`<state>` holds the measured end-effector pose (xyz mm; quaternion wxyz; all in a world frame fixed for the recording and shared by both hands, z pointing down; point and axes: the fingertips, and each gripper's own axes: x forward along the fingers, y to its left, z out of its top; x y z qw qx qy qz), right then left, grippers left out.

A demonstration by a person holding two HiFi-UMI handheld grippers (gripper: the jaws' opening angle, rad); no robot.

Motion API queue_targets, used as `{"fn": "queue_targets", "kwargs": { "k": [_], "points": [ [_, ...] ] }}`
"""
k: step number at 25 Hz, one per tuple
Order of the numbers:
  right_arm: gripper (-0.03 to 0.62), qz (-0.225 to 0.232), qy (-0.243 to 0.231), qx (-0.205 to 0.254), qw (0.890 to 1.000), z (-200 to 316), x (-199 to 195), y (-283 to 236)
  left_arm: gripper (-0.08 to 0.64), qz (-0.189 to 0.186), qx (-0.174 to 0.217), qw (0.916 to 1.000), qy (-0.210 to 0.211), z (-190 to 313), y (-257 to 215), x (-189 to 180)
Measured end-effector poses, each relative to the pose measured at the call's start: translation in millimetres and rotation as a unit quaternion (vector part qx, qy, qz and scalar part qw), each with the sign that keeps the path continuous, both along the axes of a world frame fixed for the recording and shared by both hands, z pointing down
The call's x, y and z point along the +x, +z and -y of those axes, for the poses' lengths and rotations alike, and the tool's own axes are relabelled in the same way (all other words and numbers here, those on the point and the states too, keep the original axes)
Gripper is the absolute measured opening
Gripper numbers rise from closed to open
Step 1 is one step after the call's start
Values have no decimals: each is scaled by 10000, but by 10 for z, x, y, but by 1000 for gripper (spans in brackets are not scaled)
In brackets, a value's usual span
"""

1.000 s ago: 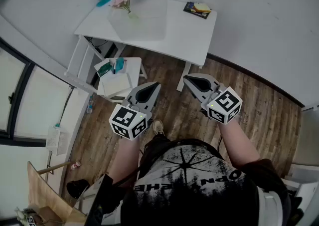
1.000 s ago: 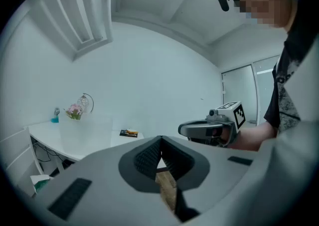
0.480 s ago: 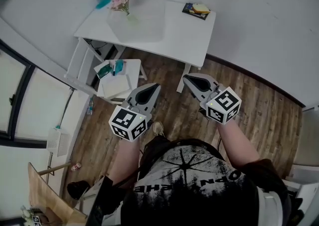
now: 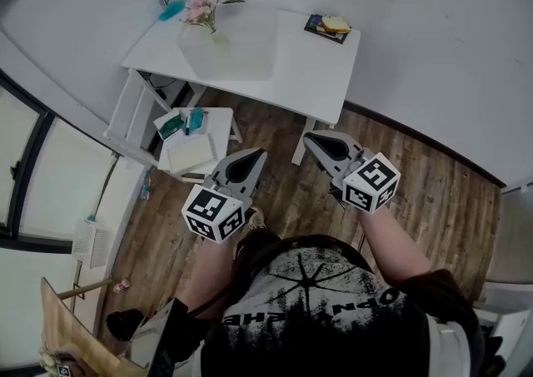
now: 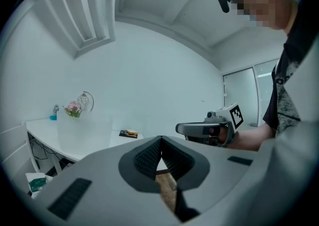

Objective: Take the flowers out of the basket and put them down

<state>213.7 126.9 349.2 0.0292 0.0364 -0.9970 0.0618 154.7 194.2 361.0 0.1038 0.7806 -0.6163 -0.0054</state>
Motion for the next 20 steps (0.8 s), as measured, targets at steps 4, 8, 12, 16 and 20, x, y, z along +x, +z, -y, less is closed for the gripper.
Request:
{"fn": "queue_targets", "kwargs": {
  "k": [4, 8, 12, 16, 20],
  "points": [
    [18, -15, 16, 14, 10000, 118, -168, 33, 12, -34, 10, 10000, 50, 133, 40, -167],
    [18, -31, 2, 10, 10000, 200, -485, 58, 12, -71, -20, 9999, 100, 268, 85, -476],
    [18, -31, 93, 43, 9999, 319, -832, 74, 12, -102, -34, 9997, 205, 440, 97, -813],
    [18, -61, 222, 53, 9997, 446, -1148, 37, 12, -158, -34, 9993, 326, 596, 103, -1139],
    [18, -91, 339, 6, 9994, 598, -1445, 56, 12, -234, -61, 9987, 449, 751, 139, -1462]
  ]
}}
